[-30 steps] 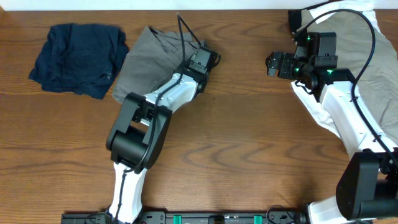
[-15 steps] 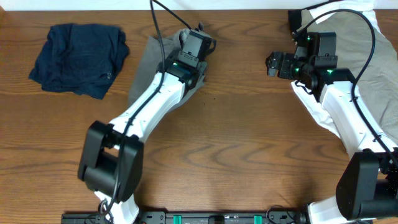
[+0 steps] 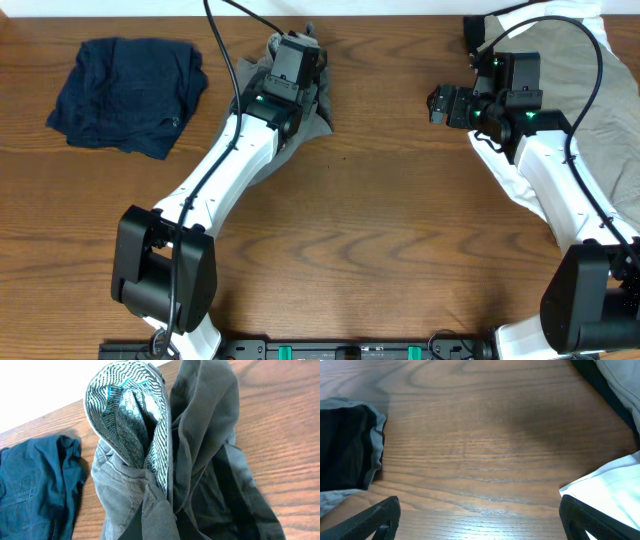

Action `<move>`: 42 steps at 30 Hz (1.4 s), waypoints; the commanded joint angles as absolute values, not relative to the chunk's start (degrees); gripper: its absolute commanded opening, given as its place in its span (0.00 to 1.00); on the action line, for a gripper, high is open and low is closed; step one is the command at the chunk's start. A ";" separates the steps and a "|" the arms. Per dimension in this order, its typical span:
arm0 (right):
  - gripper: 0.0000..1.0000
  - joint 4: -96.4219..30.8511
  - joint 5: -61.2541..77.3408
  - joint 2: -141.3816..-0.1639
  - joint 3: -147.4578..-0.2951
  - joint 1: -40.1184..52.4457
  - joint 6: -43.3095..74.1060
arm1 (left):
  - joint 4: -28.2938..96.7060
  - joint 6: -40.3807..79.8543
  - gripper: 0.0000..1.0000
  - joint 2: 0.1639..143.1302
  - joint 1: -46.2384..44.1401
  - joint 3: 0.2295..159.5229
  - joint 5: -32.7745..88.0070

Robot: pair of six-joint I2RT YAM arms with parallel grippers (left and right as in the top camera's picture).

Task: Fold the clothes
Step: 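Lift the grey shorts with the left gripper and carry them left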

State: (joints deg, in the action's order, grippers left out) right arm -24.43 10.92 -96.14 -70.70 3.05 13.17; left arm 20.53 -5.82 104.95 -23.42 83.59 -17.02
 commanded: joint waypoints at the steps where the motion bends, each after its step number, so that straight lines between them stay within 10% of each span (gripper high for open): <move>1: 0.99 -24.45 11.46 -96.12 -70.59 2.70 12.58 | 19.40 -4.93 0.06 103.28 -22.70 87.33 -16.99; 23: 0.99 -24.25 12.49 -96.12 -70.59 3.31 12.60 | 9.26 -46.76 0.06 103.07 -11.29 101.56 -27.77; 42: 0.99 -24.03 12.47 -96.12 -70.59 4.27 12.62 | -8.71 -51.42 0.06 109.30 13.63 101.56 -14.24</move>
